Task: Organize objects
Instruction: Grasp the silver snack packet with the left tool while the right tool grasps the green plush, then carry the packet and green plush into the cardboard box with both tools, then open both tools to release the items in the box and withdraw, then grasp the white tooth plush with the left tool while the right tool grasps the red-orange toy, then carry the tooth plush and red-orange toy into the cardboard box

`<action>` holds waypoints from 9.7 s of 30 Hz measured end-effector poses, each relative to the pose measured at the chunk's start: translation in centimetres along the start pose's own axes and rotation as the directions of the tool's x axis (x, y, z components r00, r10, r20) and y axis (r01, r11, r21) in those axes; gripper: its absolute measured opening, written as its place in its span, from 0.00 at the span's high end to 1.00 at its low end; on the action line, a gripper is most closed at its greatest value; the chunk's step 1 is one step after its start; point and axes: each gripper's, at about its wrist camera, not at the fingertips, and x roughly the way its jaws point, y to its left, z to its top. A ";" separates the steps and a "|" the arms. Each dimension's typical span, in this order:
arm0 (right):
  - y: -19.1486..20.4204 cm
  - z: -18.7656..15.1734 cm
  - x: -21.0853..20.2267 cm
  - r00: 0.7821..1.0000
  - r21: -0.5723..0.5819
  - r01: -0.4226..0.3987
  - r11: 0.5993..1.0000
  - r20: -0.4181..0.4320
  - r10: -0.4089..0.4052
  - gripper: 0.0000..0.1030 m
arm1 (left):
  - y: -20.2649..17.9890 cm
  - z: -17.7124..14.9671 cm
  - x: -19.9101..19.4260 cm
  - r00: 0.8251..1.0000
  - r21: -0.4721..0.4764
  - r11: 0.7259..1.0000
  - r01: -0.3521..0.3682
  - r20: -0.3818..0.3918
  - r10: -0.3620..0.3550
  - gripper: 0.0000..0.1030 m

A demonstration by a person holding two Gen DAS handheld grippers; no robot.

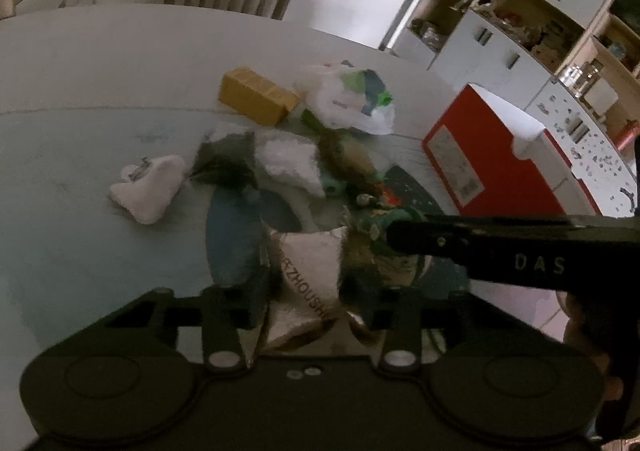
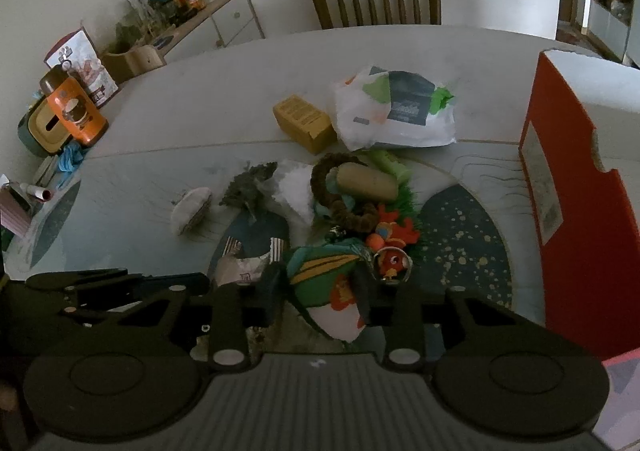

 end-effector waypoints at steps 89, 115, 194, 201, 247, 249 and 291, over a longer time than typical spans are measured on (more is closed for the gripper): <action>-32.2 8.1 -13.0 0.985 0.156 0.137 0.978 0.083 -0.151 0.79 | -32.0 14.5 17.5 0.982 0.331 0.938 -0.099 -0.119 0.146 0.64; -33.6 7.6 -7.5 0.983 0.127 0.179 0.976 -0.070 -0.171 0.79 | -31.4 14.6 22.8 0.944 0.315 0.936 -0.156 -0.230 0.235 0.62; -8.9 2.6 -19.0 0.961 -0.036 0.035 0.999 0.275 -0.024 0.22 | -16.6 5.3 -9.4 0.945 0.056 0.966 -0.251 0.231 0.232 0.01; -6.5 2.4 -17.3 0.969 -0.020 0.037 0.999 0.246 -0.031 0.20 | -12.5 4.1 -9.9 0.949 0.034 0.971 -0.237 0.222 0.224 0.00; -3.1 2.0 3.7 0.986 -0.129 0.121 0.984 -0.096 -0.133 0.24 | 5.0 1.9 0.2 0.938 -0.030 0.938 -0.345 0.035 0.346 0.15; -3.0 2.0 3.9 0.986 -0.129 0.121 0.984 -0.097 -0.134 0.27 | 5.2 1.8 0.4 0.940 -0.036 0.940 -0.339 0.029 0.340 0.20; -3.5 0.9 1.8 0.986 -0.076 0.144 0.987 -0.069 -0.149 0.88 | 3.3 0.7 -2.1 0.939 -0.055 0.939 -0.340 0.027 0.342 0.50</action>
